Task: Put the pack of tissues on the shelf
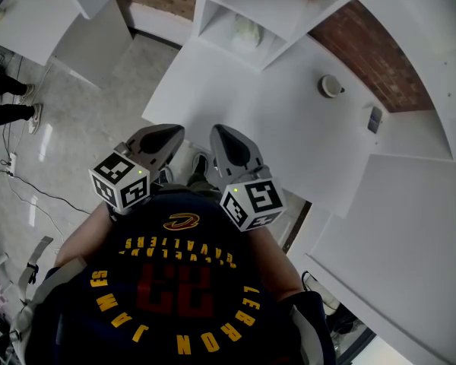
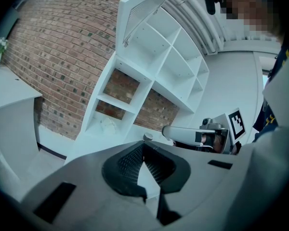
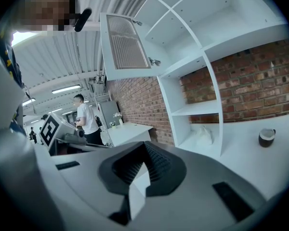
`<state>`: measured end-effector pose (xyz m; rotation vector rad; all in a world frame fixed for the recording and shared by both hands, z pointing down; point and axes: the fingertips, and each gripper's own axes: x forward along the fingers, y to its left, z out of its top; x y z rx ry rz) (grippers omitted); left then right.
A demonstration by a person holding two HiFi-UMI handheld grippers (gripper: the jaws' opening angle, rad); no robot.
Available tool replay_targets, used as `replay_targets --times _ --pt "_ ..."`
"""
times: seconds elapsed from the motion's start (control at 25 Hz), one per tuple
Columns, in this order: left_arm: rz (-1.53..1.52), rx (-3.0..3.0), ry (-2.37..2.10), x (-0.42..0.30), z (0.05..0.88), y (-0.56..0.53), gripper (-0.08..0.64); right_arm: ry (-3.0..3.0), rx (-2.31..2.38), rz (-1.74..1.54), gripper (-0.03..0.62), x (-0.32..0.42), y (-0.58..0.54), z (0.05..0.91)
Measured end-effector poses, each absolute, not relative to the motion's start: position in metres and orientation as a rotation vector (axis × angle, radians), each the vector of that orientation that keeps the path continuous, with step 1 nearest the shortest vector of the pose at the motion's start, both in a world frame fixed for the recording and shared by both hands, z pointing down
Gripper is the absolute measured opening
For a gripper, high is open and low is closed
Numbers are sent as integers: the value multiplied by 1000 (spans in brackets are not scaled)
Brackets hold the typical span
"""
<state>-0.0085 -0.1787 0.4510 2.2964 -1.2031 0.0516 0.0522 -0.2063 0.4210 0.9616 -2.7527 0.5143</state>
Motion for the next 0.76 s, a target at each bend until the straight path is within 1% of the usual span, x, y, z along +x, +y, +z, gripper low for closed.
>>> replay_targets --times 0.32,0.76 --pt "50 2285 -1215 -11 452 -180 2 -2754 958 519 8 52 -207 422" --pt "-14 2191 -1301 -41 457 -180 2 -2737 961 530 8 53 -204 427"
